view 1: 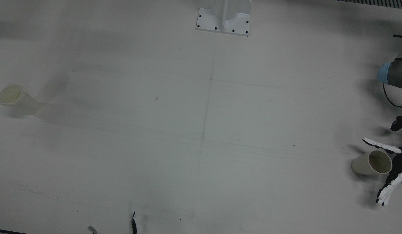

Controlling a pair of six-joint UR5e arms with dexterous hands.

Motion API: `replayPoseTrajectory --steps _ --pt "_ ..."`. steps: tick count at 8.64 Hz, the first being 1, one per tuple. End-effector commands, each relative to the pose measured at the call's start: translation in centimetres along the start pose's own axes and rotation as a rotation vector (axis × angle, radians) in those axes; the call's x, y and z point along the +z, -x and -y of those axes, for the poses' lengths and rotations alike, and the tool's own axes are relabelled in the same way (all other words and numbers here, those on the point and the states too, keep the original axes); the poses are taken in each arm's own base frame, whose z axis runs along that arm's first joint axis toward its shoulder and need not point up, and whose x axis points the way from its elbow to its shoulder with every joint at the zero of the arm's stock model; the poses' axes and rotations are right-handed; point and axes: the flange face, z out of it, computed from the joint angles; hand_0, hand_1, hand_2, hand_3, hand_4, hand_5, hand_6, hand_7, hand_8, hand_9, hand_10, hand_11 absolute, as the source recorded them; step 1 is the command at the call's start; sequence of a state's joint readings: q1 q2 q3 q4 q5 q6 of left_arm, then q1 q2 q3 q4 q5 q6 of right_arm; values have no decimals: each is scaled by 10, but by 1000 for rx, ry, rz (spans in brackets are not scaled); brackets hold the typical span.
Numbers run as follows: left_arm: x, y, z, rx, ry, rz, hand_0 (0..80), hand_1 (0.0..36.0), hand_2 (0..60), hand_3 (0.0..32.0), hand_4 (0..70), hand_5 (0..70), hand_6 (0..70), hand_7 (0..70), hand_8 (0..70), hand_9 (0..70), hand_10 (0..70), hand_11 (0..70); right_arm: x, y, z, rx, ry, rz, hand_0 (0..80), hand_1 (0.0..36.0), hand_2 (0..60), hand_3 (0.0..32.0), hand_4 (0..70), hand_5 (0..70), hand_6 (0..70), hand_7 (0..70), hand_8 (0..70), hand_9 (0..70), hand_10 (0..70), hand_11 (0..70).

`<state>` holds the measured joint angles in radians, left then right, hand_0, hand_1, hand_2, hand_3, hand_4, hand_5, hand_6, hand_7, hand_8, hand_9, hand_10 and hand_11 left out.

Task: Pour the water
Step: 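Reach the left hand to the beige paper cup and close around it, then hold the beige cup firmly in the left hand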

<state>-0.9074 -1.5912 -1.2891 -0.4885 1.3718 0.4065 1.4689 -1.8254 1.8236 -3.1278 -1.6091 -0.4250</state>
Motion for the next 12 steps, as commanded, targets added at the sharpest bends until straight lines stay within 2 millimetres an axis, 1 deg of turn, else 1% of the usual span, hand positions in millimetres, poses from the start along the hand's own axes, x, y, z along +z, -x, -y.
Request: replayPoseTrajectory --steps 1,2,3,4,5,6,7,8,9,10,11,12 --pt "8 -1 -7 -2 10 -4 742 235 0 0 221 0 84 48 6 0 8 40 0 1 1 -1 -2 1 490 199 114 0 0 41 18 0 0 0 0 0" --pt "8 -1 -7 -5 10 -4 800 254 0 0 259 166 85 53 7 0 13 49 -1 0 1 0 -3 1 490 198 112 0 0 40 13 0 0 0 0 0" --pt "8 -1 -7 -10 8 -3 800 271 0 0 236 700 86 55 7 0 17 54 -1 0 1 -1 -3 1 490 197 109 0 0 40 10 0 0 0 0 0" --pt "8 -1 -8 -13 10 -4 800 274 0 0 239 700 87 62 7 0 19 56 -1 0 1 0 -3 1 489 197 108 0 0 39 5 0 0 0 0 0" --pt "10 -2 -12 -18 10 -4 800 288 0 0 288 700 91 73 8 0 24 62 -1 0 1 0 -3 1 489 197 110 0 0 38 2 0 0 0 0 0" --pt "10 -3 -12 -31 3 -1 800 341 0 0 336 700 101 90 10 4 31 76 -1 1 2 5 -4 2 488 199 110 0 0 38 0 0 0 0 0 0" --pt "10 -3 -12 -41 -1 -1 800 360 0 0 357 700 109 101 16 6 39 94 -2 1 2 6 -5 4 488 198 109 0 0 37 0 0 0 0 0 0" --pt "13 -6 -18 -44 5 -3 800 360 71 0 358 700 113 102 21 6 46 111 -2 2 1 11 -3 4 489 199 108 0 0 37 0 0 0 0 0 0" --pt "15 -8 -25 -67 -6 1 800 360 328 0 355 700 110 98 18 5 44 109 -2 4 1 15 -2 10 491 199 108 0 0 37 0 0 0 0 0 0" --pt "19 -11 -34 -93 -8 2 800 360 600 0 349 700 109 97 17 5 44 108 -2 4 4 25 11 21 491 200 109 0 0 38 0 0 0 0 0 0" --pt "25 -14 -47 -106 1 0 800 360 600 0 346 700 107 93 16 4 43 107 -9 -11 35 31 -10 10 492 200 112 0 0 39 0 0 0 0 0 0" --pt "30 -16 -59 -111 9 -3 800 360 600 0 343 700 107 93 15 4 41 105 -14 -33 80 40 -5 9 494 205 116 0 0 42 0 0 0 0 0 0"
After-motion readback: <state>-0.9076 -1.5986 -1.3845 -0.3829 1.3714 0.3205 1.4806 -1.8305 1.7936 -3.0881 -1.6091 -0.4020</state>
